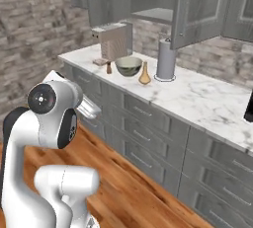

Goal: Retrieve the bottle and the shaker from the cabinet and place them next to the mixing bowl on the counter. Then add garlic from the fridge to the mixing bowl.

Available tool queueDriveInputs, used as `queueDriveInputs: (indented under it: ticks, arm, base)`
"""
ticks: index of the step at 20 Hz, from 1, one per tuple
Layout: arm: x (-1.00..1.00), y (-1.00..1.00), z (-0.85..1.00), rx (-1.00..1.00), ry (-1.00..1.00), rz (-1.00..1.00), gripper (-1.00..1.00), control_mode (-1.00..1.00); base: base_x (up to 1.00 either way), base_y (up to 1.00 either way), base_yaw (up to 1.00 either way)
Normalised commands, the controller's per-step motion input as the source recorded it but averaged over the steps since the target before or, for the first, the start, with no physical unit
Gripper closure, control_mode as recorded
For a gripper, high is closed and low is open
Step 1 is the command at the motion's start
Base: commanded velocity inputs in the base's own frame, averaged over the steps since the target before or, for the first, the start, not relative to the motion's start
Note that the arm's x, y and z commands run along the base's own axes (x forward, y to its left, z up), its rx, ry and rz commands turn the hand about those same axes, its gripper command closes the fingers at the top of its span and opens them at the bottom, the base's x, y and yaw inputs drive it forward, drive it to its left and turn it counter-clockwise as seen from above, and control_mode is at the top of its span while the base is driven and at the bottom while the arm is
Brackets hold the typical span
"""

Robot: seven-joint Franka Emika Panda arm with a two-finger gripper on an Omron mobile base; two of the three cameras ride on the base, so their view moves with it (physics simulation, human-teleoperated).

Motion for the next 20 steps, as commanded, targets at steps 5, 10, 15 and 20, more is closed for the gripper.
queueDriveInputs:
  ticks: [5,10,15,20]
  arm:
    - [0.00,0.00,0.00,0.00,0.00,0.00,1.00,1.00]
    - [0.00,0.00,0.00,0.00,0.00,0.00,1.00,1.00]
    - [0.00,0.00,0.00,0.00,0.00,0.00,1.00,1.00]
    - [0.00,0.00,0.00,0.00,0.00,0.00,1.00,1.00]
  base:
    - [0.66,0.29,-0.22]
    - [0.63,0.24,-0.22]
    - [0.56,0.21,-0.22]
    - [0.55,0.25,-0.22]
